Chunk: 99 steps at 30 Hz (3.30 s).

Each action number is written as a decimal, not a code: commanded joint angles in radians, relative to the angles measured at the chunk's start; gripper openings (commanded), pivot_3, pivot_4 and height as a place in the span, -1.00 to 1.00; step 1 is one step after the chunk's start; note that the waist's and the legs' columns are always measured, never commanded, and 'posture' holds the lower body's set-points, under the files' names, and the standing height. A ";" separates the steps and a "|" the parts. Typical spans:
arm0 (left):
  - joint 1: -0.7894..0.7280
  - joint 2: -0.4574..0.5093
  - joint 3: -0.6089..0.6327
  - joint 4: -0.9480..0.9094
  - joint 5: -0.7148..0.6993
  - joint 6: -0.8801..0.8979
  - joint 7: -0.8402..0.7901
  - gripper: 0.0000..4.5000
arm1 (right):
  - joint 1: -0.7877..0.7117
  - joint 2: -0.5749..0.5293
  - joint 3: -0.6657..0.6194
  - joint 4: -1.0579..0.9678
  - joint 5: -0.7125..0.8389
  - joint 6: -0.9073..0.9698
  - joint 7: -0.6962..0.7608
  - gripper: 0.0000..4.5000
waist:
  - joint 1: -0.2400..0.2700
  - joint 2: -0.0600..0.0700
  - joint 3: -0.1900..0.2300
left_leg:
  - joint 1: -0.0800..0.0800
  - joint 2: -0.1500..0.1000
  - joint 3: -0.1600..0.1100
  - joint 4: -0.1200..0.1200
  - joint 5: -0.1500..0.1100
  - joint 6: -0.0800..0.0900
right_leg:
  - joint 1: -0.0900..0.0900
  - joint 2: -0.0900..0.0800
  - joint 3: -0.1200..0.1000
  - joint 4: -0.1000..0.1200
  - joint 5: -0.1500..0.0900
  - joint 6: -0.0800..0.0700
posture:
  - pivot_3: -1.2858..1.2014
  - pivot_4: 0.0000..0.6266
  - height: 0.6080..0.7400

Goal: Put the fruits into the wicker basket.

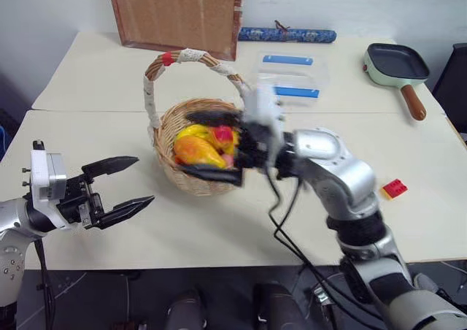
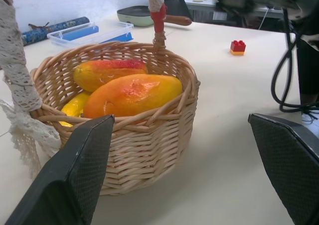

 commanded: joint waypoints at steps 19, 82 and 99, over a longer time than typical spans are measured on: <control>-0.033 0.032 0.070 0.015 -0.104 0.087 0.008 1.00 | -0.128 -0.147 -0.192 0.595 -0.072 -0.235 0.293 0.99 | -0.026 0.005 0.003 | 0.015 0.005 0.007 -0.002 0.002 -0.003 | 0.003 0.002 0.005 0.002 -0.001 -0.002 | 0.03 -0.52 1.00; -0.186 0.035 -0.236 0.349 0.213 -0.166 -0.174 1.00 | 0.836 -0.319 -0.807 0.053 -0.056 -0.435 0.109 0.99 | 0.010 0.005 0.003 | 0.013 0.004 0.018 -0.001 0.001 -0.004 | 0.002 0.004 0.007 -0.001 -0.001 -0.002 | 0.03 -0.52 1.00; 0.357 -0.130 -0.082 0.001 0.339 -0.405 0.060 1.00 | 0.567 -0.247 -0.358 0.448 -0.194 -0.830 0.399 0.99 | 0.013 0.003 0.004 | 0.030 0.005 0.015 -0.002 -0.004 -0.001 | 0.019 0.001 0.008 -0.006 0.000 -0.003 | 0.03 -0.52 1.00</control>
